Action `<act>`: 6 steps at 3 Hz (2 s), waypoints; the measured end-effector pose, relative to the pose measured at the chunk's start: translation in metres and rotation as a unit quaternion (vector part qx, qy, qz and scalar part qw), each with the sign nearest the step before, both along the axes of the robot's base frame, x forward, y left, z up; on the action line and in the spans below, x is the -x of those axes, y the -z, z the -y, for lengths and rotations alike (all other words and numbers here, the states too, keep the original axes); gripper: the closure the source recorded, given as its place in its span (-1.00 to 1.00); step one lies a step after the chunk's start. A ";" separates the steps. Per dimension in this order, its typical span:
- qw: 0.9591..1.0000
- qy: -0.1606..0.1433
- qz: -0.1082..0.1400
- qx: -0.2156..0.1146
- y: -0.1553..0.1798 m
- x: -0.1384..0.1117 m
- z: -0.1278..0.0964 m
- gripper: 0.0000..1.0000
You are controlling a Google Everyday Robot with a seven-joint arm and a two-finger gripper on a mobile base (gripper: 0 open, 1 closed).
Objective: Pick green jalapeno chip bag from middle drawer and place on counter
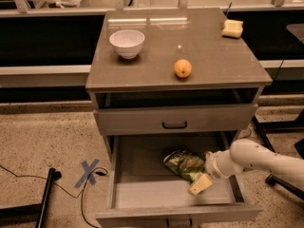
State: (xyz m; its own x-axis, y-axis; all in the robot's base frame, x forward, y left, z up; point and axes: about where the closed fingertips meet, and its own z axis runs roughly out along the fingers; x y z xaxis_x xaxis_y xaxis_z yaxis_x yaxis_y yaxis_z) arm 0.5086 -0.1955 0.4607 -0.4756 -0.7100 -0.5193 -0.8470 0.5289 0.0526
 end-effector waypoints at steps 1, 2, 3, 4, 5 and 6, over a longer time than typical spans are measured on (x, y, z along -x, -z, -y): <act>1.000 0.002 -0.001 0.012 0.029 -0.021 -0.002 -1.00; 1.000 0.013 0.000 0.013 0.059 -0.038 -0.002 -0.71; 1.000 0.018 0.005 0.008 0.075 -0.044 -0.006 -0.27; 1.000 0.012 0.010 -0.005 0.079 -0.042 -0.015 0.22; 0.999 0.001 0.029 -0.033 0.060 -0.037 -0.022 0.68; 0.994 -0.014 0.053 -0.092 0.030 -0.031 -0.024 1.00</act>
Offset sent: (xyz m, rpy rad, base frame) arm 0.0599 -0.0027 -0.1017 -0.0275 -0.0048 -0.0672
